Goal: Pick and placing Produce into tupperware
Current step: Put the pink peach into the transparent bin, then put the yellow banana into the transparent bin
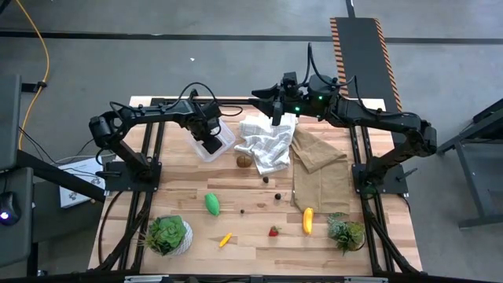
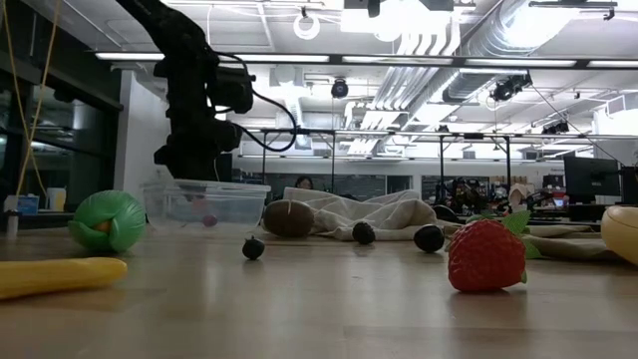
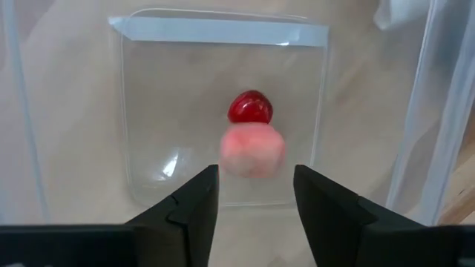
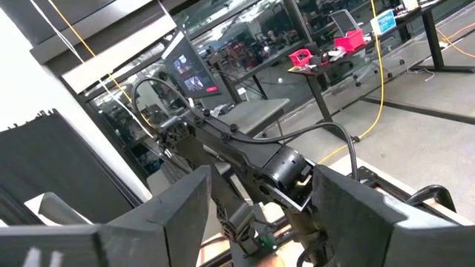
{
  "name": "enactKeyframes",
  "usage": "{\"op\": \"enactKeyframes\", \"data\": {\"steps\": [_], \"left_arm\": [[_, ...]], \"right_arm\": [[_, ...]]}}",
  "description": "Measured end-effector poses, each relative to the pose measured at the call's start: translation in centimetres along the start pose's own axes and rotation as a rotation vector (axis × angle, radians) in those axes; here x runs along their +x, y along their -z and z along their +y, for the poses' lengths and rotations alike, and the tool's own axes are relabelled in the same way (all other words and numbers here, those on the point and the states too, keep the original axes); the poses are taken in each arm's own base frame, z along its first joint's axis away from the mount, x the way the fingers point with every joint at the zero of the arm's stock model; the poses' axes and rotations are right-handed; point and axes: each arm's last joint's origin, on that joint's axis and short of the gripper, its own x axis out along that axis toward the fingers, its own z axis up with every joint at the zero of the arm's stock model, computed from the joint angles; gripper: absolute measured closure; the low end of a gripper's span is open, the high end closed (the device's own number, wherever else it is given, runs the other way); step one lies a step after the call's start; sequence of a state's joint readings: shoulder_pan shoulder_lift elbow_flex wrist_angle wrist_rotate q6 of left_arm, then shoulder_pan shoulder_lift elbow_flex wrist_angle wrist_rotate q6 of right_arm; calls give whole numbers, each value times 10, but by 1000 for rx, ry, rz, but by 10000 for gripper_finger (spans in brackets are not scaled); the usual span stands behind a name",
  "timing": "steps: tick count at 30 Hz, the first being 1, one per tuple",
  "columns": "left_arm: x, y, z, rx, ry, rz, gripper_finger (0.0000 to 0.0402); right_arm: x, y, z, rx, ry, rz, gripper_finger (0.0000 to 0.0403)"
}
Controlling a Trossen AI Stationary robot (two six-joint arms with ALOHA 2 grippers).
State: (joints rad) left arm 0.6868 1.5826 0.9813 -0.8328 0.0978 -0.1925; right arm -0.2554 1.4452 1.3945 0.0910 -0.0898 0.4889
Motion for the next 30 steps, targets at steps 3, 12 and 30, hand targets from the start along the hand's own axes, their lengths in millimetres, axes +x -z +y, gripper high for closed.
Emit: {"op": "enactKeyframes", "data": {"steps": [3,12,30], "left_arm": [[0,0,0,0,0,-2,212],[0,0,-4,0,137,20,197],[-54,7,-17,113,520,-195,288]], "right_arm": [[0,0,0,0,-1,1,174],[0,-1,2,-1,-39,7,174],[-47,-13,14,-92,-76,156,174]]}}
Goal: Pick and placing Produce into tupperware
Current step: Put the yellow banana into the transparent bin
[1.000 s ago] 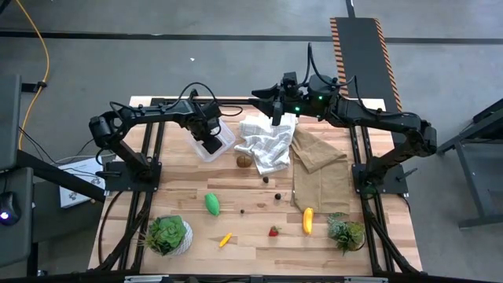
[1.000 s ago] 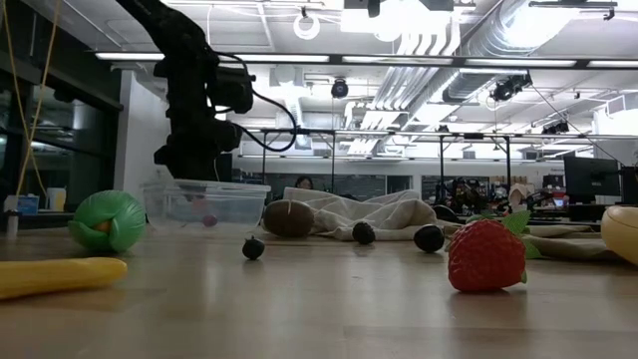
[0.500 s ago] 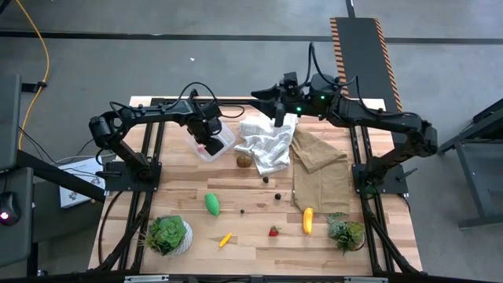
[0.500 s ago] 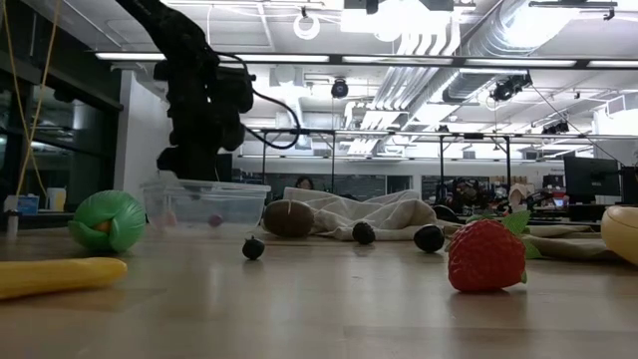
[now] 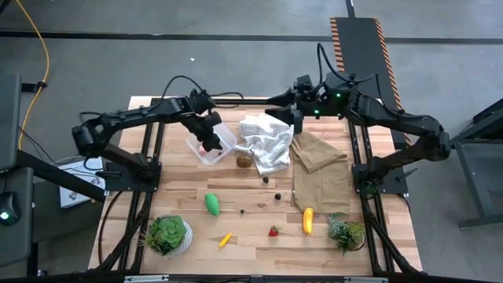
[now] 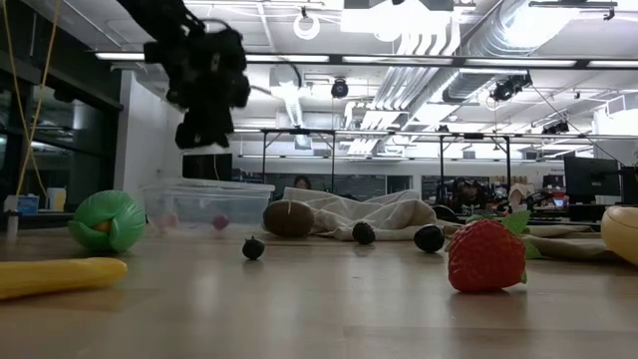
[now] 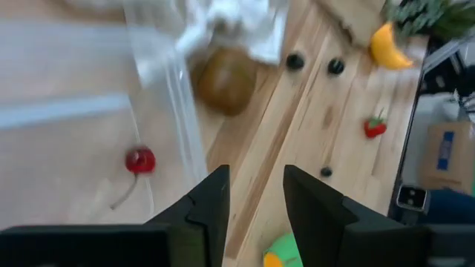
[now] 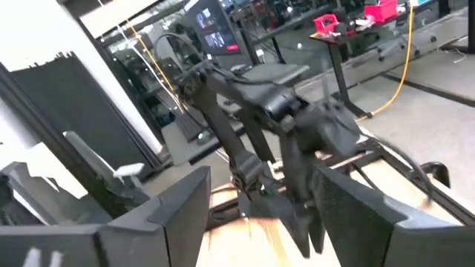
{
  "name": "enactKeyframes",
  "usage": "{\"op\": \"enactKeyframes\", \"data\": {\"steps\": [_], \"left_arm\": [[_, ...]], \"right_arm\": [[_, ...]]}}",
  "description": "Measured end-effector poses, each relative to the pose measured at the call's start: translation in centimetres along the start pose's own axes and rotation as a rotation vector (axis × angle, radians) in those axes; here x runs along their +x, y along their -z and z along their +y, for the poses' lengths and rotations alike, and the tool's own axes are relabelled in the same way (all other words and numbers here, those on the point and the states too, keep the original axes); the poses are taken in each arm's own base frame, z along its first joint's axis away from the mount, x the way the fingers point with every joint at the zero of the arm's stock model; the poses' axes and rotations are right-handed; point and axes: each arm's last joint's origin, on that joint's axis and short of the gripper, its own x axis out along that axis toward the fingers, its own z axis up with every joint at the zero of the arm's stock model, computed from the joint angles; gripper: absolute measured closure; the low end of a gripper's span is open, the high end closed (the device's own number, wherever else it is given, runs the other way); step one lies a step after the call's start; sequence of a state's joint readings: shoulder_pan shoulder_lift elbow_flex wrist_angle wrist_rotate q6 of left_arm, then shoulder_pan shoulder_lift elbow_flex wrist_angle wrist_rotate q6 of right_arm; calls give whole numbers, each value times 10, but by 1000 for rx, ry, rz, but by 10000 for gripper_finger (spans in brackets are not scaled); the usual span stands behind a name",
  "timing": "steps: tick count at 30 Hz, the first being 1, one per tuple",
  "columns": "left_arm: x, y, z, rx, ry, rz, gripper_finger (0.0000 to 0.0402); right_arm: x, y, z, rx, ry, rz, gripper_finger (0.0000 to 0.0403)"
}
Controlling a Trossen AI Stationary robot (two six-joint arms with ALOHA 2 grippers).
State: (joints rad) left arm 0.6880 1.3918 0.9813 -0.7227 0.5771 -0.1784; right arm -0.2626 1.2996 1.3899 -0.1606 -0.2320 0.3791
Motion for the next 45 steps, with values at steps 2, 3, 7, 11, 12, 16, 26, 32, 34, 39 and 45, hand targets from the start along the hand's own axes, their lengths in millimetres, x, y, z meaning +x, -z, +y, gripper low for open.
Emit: {"op": "enactKeyframes", "data": {"steps": [2,3,7,11,12,16,26,32,34,39,45], "left_arm": [[-11,1,-6,16,-17,-51,291],[-17,2,-10,30,-23,-83,291],[-42,9,-24,80,-36,-194,289],[-68,20,-39,147,-36,-310,291],[-74,24,-42,159,-42,-335,291],[-97,39,-53,206,-48,-433,291],[-133,83,-86,242,89,-566,291],[-132,101,-105,233,140,-551,291],[-128,104,-110,238,144,-532,291],[-118,112,-123,259,158,-468,291],[-114,120,-132,297,145,-461,291]], "right_arm": [[-4,1,1,-3,9,25,174],[-5,3,1,-7,12,40,174],[-4,13,4,4,24,128,174],[-1,43,-2,54,38,217,174],[-1,53,-5,81,43,233,174],[-7,94,-16,218,25,195,174],[-37,159,-10,582,-70,145,174],[-42,162,22,606,60,349,189],[-44,160,33,610,121,424,199],[-51,152,56,671,288,514,209],[-55,158,83,843,477,551,210]]}}
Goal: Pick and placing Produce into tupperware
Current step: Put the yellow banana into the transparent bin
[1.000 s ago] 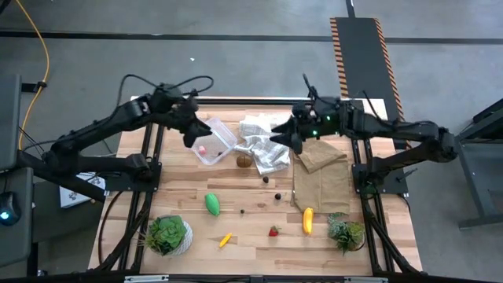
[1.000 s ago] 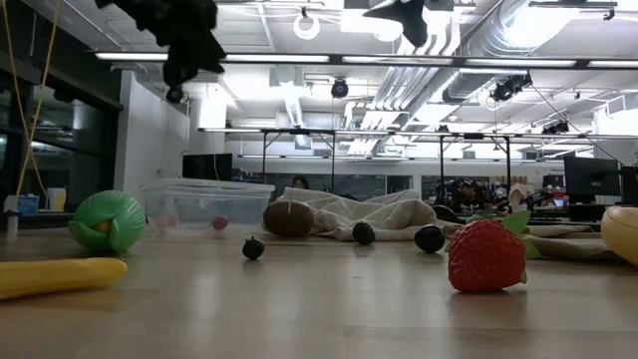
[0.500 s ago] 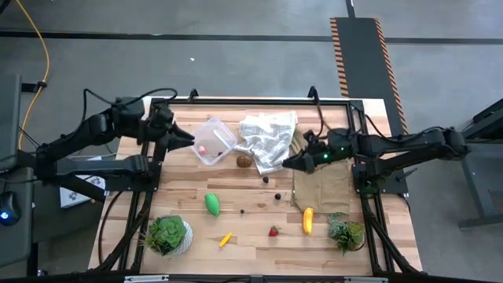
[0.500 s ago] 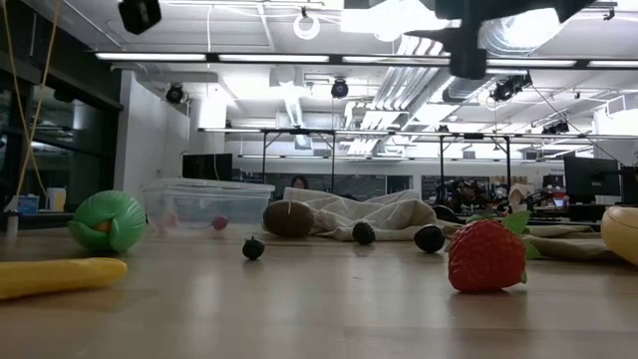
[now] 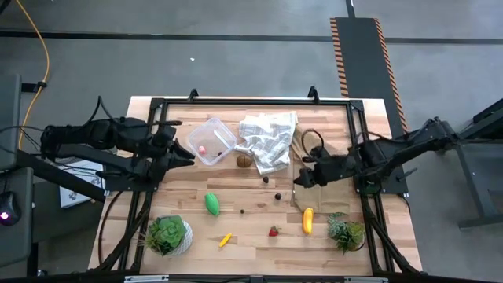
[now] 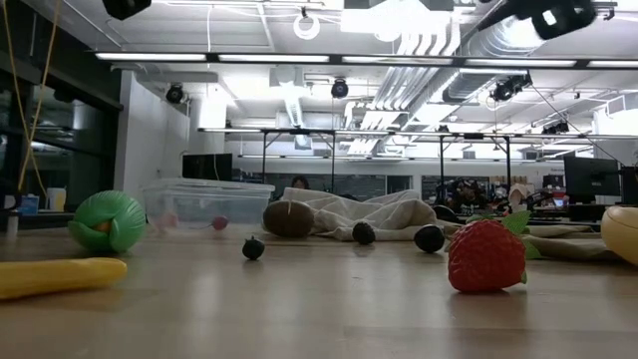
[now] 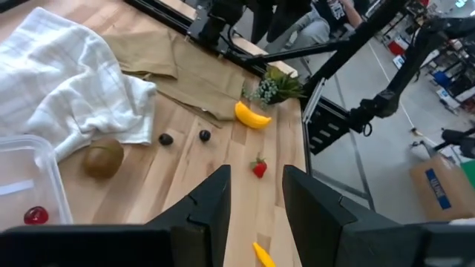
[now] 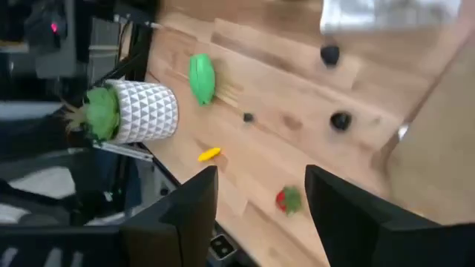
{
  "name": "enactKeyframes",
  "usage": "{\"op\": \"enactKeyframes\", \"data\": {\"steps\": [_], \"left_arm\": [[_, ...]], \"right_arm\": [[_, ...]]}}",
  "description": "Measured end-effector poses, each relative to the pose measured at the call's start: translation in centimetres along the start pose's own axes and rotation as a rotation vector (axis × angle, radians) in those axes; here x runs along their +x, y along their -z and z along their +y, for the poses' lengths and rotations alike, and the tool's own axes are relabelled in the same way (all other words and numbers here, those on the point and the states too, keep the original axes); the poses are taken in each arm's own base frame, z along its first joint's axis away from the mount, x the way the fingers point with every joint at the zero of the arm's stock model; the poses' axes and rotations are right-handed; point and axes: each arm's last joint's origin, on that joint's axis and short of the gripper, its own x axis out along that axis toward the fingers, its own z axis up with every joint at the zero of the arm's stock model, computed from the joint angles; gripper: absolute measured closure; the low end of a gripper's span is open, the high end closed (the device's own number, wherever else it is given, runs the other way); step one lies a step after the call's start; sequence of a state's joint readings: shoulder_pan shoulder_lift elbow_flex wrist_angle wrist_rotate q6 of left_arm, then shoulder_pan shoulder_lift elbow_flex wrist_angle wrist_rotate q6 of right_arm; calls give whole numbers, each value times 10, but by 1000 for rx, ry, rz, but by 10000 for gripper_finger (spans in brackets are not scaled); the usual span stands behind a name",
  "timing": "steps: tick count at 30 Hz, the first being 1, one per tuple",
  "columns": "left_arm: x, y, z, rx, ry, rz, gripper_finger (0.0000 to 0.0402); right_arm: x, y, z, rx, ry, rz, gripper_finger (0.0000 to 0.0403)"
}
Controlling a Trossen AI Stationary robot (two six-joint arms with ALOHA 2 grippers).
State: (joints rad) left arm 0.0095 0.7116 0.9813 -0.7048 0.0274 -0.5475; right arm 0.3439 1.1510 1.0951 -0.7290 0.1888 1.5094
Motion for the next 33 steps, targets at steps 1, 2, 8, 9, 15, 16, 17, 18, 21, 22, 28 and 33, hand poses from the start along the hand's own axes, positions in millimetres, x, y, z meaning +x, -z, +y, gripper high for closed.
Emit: {"op": "enactKeyframes", "data": {"steps": [1,2,8,9,15,16,17,18,21,22,28,33], "left_arm": [[0,1,-1,6,3,1,291],[0,1,-2,12,4,2,291],[0,5,-8,35,20,14,291],[0,6,-8,38,25,18,291],[0,7,-10,60,20,23,291],[0,7,-9,62,17,21,291],[0,7,-9,62,16,21,291],[0,7,-9,62,16,20,291],[0,7,-9,66,15,22,291],[0,7,-9,66,16,22,291],[0,9,-10,70,50,55,291],[0,11,-11,90,91,94,291]], "right_arm": [[2,5,2,29,8,9,210],[5,10,3,53,26,20,210],[31,40,3,172,195,165,210],[36,45,3,183,224,186,210],[55,66,9,207,423,219,210],[57,69,11,202,449,216,210],[60,72,13,205,474,211,210],[62,75,15,203,503,205,210],[72,84,18,193,581,188,210],[75,88,18,189,602,183,210],[96,104,13,209,660,154,210],[104,109,9,238,696,104,191]]}}
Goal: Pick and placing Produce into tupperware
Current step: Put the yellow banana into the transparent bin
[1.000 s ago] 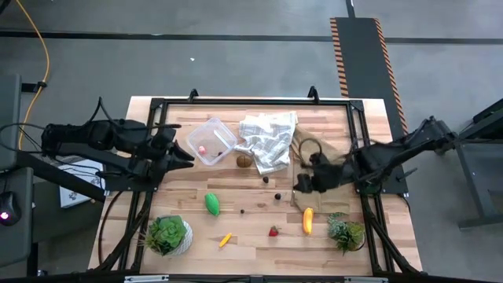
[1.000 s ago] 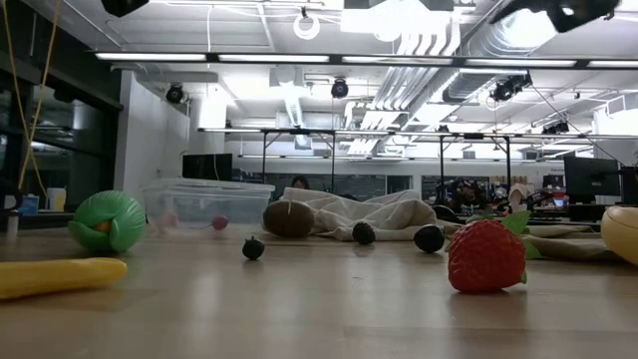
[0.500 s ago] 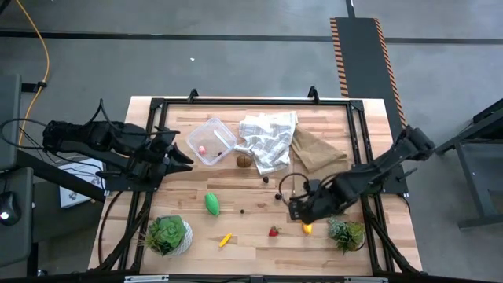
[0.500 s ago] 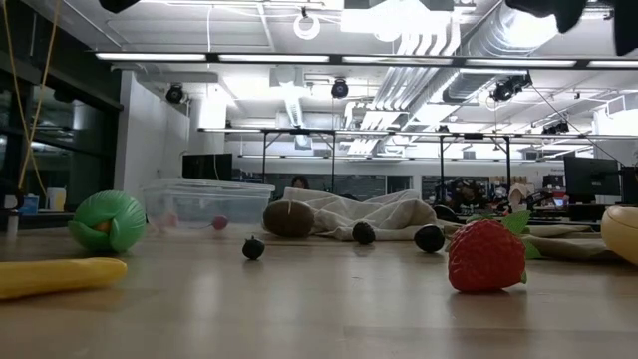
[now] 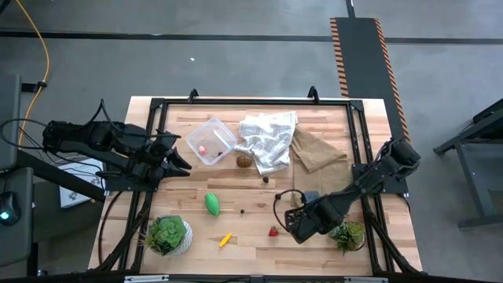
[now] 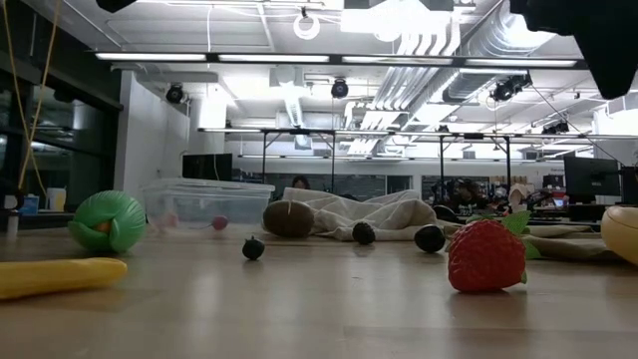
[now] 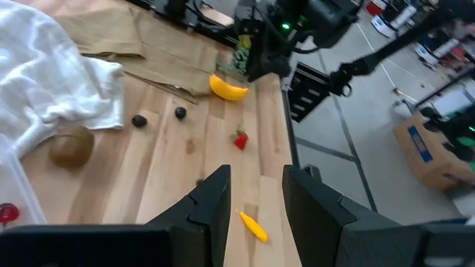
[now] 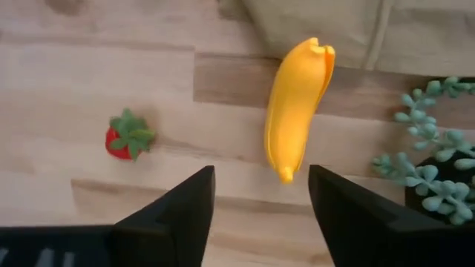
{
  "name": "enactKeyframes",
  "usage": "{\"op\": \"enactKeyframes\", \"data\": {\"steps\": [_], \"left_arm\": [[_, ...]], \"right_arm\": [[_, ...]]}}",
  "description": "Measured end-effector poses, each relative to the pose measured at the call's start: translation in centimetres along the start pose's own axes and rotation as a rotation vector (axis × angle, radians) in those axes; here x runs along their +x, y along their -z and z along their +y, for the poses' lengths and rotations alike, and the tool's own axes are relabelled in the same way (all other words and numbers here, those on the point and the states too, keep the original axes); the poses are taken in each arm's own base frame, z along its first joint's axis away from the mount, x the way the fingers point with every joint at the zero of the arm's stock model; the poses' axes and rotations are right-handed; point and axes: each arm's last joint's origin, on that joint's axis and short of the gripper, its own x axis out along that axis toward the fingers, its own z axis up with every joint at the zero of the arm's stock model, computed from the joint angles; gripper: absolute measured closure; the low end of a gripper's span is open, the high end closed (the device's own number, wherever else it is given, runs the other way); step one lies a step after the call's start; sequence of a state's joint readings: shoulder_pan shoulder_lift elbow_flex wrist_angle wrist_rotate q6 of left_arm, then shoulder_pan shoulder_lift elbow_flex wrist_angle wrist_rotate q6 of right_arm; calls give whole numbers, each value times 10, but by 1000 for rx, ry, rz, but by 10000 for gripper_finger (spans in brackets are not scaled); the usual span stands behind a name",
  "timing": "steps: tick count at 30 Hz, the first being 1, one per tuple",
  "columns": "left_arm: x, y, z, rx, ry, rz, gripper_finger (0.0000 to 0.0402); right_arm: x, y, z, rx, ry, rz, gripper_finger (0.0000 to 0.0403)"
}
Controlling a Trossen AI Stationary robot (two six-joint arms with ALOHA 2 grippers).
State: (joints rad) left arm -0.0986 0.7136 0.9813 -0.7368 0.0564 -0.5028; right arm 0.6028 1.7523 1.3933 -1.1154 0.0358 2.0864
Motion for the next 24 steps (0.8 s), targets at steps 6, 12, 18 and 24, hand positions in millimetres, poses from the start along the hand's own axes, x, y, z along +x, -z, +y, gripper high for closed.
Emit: {"op": "enactKeyframes", "data": {"steps": [6,12,18,24], "left_arm": [[0,1,-2,20,65,35,291],[0,2,-3,54,109,56,291],[0,3,-2,80,104,70,291],[-1,6,-1,82,92,97,291]], "right_arm": [[8,-2,2,45,28,-36,129],[27,-10,7,78,133,-55,115],[40,-20,18,83,149,-49,114],[57,-31,7,144,85,-2,114]]}}
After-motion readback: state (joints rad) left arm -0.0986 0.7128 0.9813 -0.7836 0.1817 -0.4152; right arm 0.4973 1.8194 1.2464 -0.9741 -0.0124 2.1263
